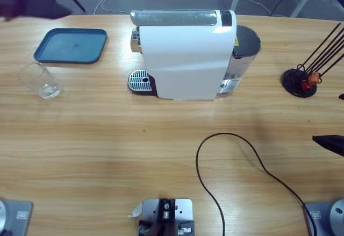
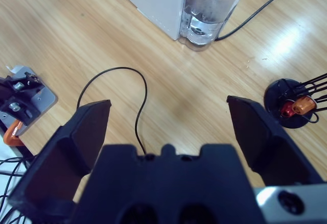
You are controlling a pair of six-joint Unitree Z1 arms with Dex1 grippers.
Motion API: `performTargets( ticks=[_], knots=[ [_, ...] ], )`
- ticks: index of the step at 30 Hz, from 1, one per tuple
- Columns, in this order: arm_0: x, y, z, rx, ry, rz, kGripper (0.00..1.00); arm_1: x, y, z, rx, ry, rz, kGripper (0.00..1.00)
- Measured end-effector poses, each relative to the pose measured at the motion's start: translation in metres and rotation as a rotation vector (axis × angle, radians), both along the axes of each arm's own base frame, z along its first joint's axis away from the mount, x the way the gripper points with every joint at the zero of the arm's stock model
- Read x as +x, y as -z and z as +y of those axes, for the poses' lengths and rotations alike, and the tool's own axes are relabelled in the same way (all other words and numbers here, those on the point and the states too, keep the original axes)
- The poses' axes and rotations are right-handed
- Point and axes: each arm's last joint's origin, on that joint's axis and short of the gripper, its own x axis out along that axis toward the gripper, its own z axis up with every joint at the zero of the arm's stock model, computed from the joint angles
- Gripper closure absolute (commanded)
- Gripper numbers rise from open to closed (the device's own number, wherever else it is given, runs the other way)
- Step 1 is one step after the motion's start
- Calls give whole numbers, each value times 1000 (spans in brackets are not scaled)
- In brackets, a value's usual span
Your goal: Pour coffee
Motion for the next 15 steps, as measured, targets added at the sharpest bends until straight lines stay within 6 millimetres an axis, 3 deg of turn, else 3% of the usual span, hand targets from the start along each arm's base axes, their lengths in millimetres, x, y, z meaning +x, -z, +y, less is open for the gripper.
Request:
performTargets(
  ticks=[4,11,15],
  knots=[
    [23,11,-16,-19,-22,37,4,0,0,0,2,0,-2,0],
    [46,40,-32,18,-33,122,13,0,0,0,2,0,-2,0],
    [57,45,-38,8,-46,129,75,0,0,0,1,0,-1,0]
  ],
)
